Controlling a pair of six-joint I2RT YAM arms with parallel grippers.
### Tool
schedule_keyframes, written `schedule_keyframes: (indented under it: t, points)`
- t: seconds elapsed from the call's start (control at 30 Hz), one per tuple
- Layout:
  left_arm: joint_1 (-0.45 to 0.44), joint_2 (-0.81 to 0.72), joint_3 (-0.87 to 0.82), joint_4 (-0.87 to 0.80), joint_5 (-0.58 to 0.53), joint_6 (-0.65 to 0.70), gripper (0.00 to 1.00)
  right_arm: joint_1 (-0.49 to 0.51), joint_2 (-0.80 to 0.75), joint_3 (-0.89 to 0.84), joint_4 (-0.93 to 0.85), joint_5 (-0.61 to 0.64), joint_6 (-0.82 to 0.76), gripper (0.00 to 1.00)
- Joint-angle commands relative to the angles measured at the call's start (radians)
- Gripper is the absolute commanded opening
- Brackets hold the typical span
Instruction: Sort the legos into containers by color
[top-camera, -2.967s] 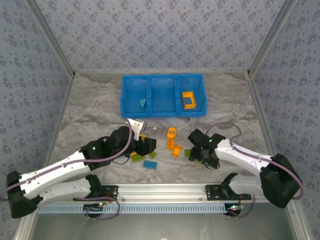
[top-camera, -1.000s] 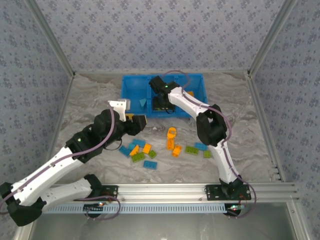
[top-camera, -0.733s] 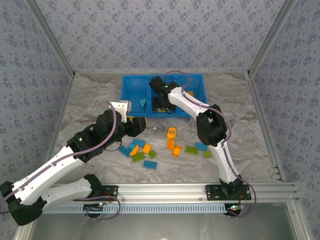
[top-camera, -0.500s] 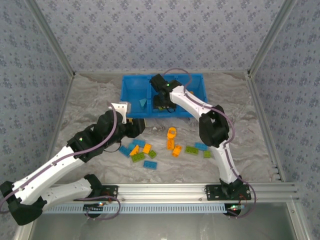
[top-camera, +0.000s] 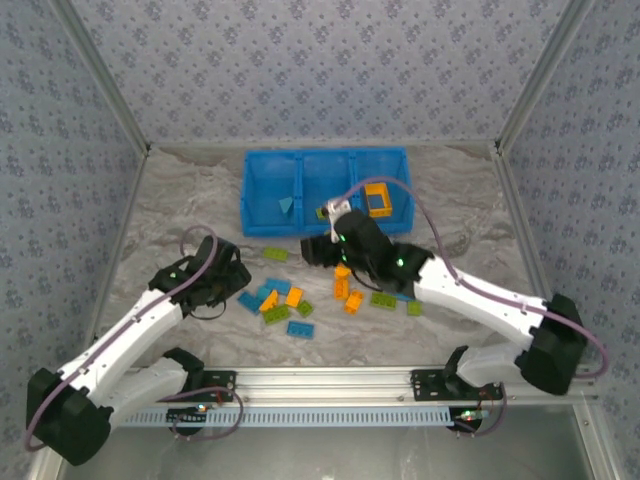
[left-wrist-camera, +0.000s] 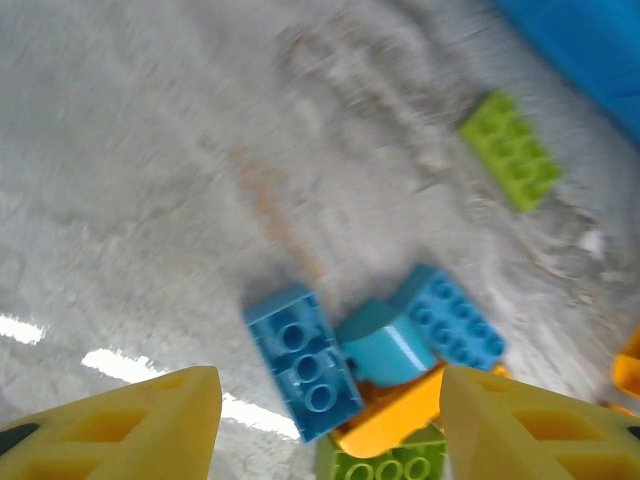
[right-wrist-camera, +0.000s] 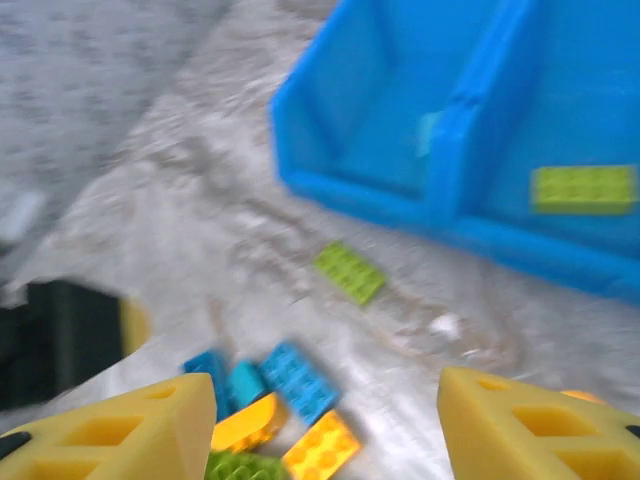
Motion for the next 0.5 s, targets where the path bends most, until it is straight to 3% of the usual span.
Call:
schedule_keyframes:
  t: [0.0, 0.2, 0.47]
  points:
    - [0.011, 0.037, -0.017, 0.04, 0.059, -0.123, 0.6, 0.019, -0.036, -0.136, 0.288, -0.184, -0.005, 0.66]
    - [0.01, 0.165, -0.07, 0.127, 0.124, -0.173, 0.59, 0.179, -0.12, -0.245, 0.321, -0.12, -0.067, 0.67]
    - [0.011, 0.211, -0.126, 0.222, 0.118, -0.216, 0.59, 0.207, -0.153, -0.259, 0.292, -0.068, -0.059, 0.68]
